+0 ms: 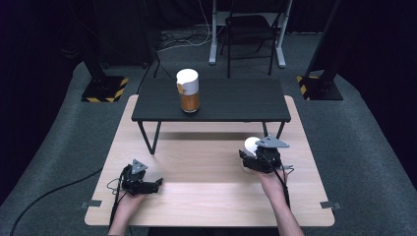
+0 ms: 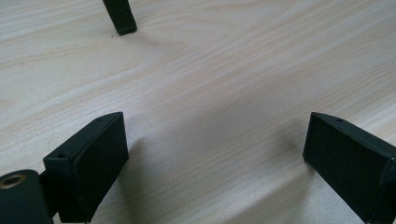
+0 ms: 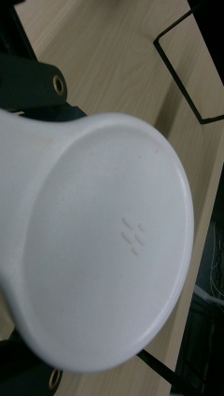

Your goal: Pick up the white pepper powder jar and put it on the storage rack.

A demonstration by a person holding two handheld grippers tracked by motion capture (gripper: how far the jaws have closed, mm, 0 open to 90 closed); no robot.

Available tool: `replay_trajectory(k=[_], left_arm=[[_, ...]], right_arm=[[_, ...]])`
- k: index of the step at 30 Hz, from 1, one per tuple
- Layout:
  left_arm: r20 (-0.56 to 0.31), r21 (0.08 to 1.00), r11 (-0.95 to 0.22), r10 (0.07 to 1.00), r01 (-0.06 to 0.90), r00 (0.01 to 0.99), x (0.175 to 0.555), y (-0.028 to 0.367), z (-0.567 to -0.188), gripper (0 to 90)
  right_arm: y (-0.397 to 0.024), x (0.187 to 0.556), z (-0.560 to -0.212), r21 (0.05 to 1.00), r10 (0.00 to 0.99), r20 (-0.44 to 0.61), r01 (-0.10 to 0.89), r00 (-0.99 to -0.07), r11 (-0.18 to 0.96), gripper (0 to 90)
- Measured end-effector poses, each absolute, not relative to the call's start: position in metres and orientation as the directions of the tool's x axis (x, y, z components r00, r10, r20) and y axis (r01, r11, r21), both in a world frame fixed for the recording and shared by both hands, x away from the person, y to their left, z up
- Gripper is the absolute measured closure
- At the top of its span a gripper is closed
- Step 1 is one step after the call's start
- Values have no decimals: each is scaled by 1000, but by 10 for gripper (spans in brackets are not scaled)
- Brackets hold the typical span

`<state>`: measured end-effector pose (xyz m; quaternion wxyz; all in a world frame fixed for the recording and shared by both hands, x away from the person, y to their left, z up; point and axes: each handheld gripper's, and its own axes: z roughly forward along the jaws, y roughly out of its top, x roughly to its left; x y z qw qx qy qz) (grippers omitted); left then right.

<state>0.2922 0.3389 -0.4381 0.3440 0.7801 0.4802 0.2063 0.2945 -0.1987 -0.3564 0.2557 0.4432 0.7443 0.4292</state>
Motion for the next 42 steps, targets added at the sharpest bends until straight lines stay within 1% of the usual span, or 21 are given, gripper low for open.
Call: replay_trajectory(k=[13, 42], left_arm=[[-9, 735, -301, 891, 607, 453, 292, 339, -438, 60], [-9, 735, -302, 891, 607, 454, 292, 339, -438, 60]], right_arm=[[-201, 288, -331, 874, 847, -21, 401, -532, 273, 295], [-199, 290, -263, 884, 837, -53, 364, -545, 293, 296]])
